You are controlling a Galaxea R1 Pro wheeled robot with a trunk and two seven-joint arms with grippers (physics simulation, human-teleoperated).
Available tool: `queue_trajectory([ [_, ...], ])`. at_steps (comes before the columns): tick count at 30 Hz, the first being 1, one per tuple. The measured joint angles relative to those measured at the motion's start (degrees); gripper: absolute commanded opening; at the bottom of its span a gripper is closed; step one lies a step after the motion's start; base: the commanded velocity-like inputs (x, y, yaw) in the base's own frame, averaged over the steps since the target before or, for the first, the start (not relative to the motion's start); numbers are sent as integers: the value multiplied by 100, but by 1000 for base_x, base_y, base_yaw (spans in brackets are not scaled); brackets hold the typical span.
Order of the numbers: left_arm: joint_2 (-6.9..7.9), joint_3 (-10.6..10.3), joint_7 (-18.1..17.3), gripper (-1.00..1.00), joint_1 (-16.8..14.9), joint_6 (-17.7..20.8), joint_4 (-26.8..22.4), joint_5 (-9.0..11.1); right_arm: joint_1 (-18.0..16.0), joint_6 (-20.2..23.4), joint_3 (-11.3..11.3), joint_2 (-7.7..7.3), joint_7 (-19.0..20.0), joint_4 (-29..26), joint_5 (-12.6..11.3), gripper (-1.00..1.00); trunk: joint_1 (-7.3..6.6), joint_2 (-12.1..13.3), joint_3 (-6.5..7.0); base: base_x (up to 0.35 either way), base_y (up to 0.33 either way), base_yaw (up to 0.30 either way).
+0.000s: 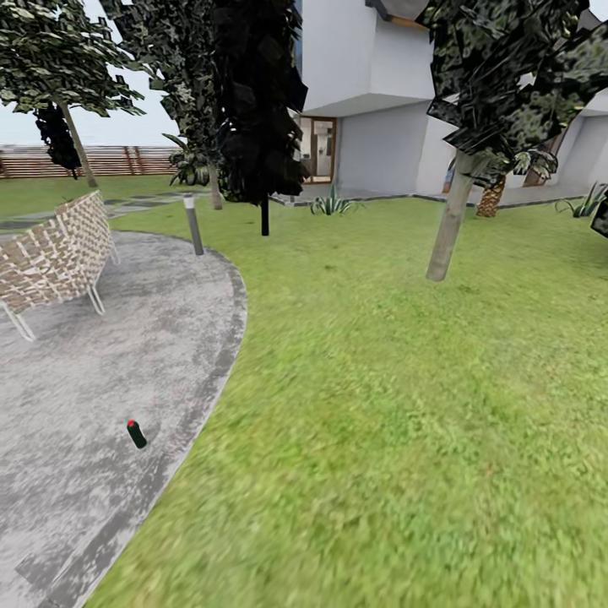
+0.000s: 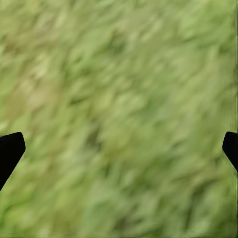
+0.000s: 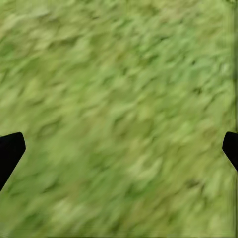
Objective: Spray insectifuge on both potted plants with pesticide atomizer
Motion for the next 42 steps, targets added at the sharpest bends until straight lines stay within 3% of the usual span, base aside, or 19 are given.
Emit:
queue_trajectory([
  [25, 0, 0, 0, 100, -1, 0, 0, 0, 0, 0, 2, 2, 0, 0, 3, 100, 0, 0, 0, 279, -166, 10],
  [42, 1, 0, 0, 100, -1, 1, -2, 0, -2, -1, 2, 2, 0, 2, 0, 100, 0, 0, 0, 256, -170, 229],
])
